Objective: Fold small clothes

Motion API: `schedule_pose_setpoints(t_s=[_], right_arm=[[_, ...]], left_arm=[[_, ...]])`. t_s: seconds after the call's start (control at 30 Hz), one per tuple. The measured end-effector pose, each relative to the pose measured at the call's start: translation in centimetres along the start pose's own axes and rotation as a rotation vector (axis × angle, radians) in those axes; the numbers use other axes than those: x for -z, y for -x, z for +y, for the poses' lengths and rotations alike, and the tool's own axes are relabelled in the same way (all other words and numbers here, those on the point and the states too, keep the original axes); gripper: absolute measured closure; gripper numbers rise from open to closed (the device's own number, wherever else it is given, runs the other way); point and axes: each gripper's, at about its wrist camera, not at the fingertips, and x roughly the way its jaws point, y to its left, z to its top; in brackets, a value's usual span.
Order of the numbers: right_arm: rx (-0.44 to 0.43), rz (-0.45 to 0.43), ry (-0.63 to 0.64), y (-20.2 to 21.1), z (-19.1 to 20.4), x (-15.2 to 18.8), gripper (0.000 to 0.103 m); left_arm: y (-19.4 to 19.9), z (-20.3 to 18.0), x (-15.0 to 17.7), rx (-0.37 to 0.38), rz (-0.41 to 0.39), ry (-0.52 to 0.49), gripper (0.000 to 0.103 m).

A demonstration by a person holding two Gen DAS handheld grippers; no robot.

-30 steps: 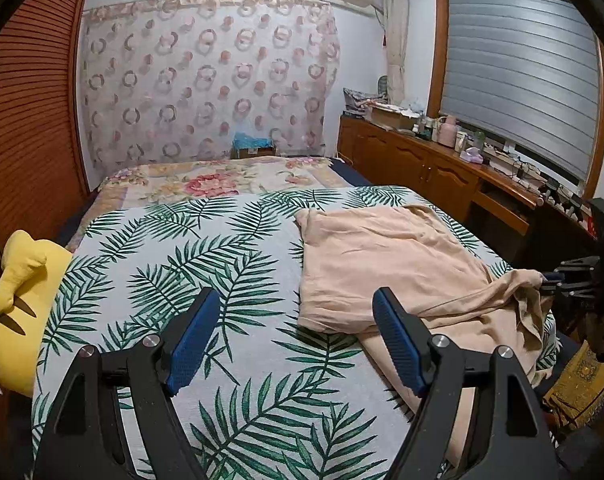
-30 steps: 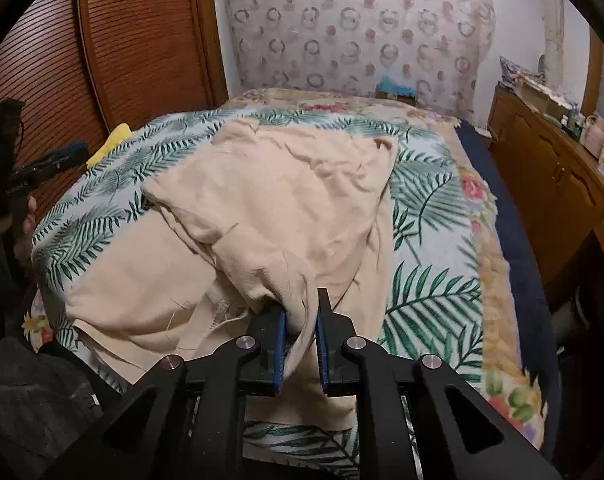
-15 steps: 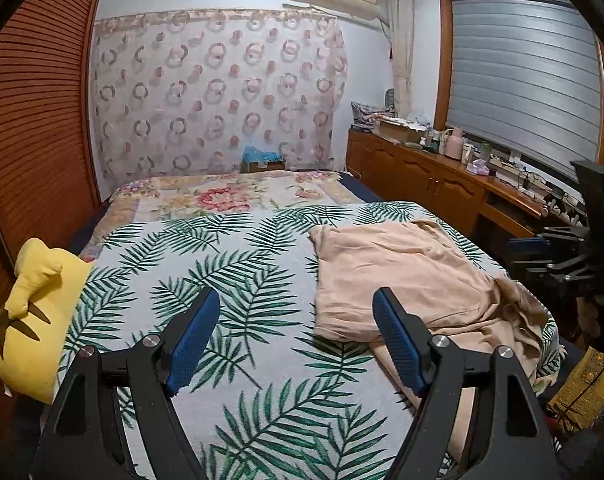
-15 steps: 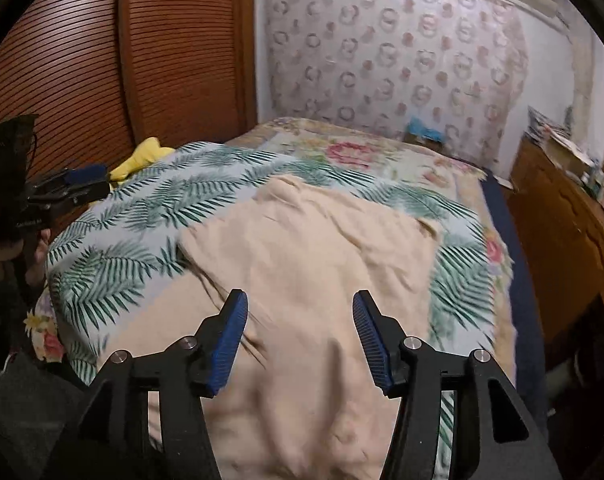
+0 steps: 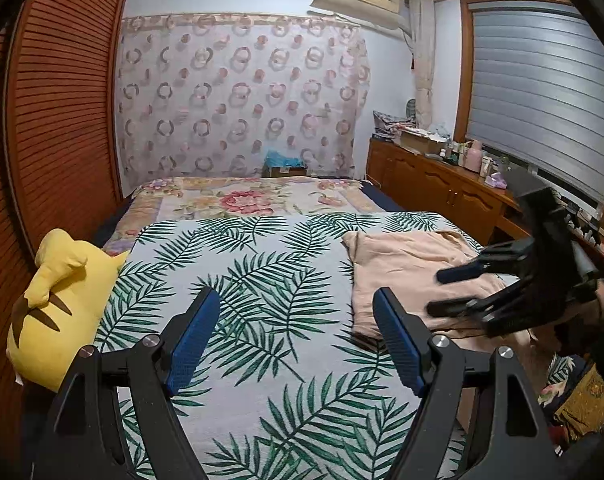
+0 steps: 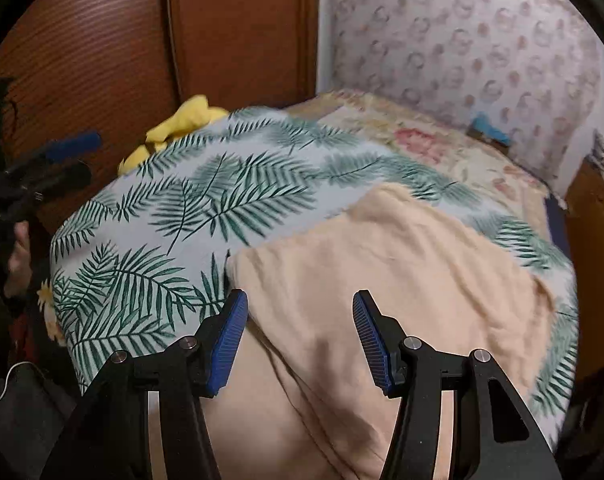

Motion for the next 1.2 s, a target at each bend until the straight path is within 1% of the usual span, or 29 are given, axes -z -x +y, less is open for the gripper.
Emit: schedule_pose_setpoints(t_s=[0.13, 0.2, 0.27, 0.37, 0.57, 0.67, 0.73, 0.77, 0.83, 0.87, 0.9, 0.93, 0.97, 1.1, 1.2], right_arm=[[-0.047, 0.052, 0.038, -3.2, 1.0, -1.4, 0.046], [-0.089, 0.061, 0.048, -4.1, 1.5, -1.9, 0.046], [-0.075, 0.07, 0.077, -5.1, 1.9, -2.4, 0.046], [-0.07, 0.089, 0.08, -6.5, 1.9, -2.8, 0.046], [-0.043, 0.117, 0.094, -7.8, 2.1, -2.8, 0.047], [-0.025, 0.113, 0.11, -8.2, 2.5, -2.7, 0.05], [-0.012, 0.111, 0.122, -7.9, 2.7, -2.7, 0.06], [-0.01, 0.109, 0.127, -8.0, 2.8, -2.7, 0.063], [-0.006, 0.104, 0.136, -7.8, 2.8, -2.7, 0.08], [0.0, 0.103, 0.141, -7.9, 2.8, -2.7, 0.084], [0.005, 0.1, 0.141, -7.6, 2.7, -2.5, 0.094], [0.01, 0.095, 0.131, -7.6, 2.6, -2.5, 0.097], [0.018, 0.081, 0.118, -7.2, 2.5, -2.6, 0.097], [0.058, -0.019, 0.058, -3.3, 0.2, -3.3, 0.098], [0.116, -0.076, 0.01, -0.2, -2.4, -3.9, 0.098]], left_arm=[[-0.2, 0.5, 0.2, -0.007, 0.008, 0.005, 0.023], [-0.2, 0.6, 0.4, -0.009, 0.01, 0.005, 0.023], [-0.2, 0.7, 0.5, -0.01, 0.011, 0.007, 0.023], [-0.2, 0.9, 0.6, -0.011, 0.012, 0.01, 0.023], [-0.2, 1.0, 0.6, -0.01, 0.013, 0.008, 0.023], [-0.3, 1.0, 0.8, -0.008, 0.013, 0.005, 0.023], [-0.3, 1.0, 0.9, -0.006, 0.014, 0.004, 0.023], [-0.4, 1.0, 0.9, -0.006, 0.016, 0.003, 0.023], [-0.4, 0.8, 1.0, -0.004, 0.018, 0.002, 0.023], [-0.5, 0.8, 1.0, -0.002, 0.018, 0.002, 0.023], [-0.5, 0.8, 1.0, 0.0, 0.019, 0.002, 0.023], [-0.5, 0.7, 1.0, 0.002, 0.02, 0.002, 0.023], [-0.6, 0.7, 1.1, 0.006, 0.022, 0.001, 0.023], [-0.8, 0.1, 1.3, 0.026, 0.033, 0.005, 0.023], [-1.0, -0.5, 1.5, 0.036, 0.04, -0.004, 0.023]])
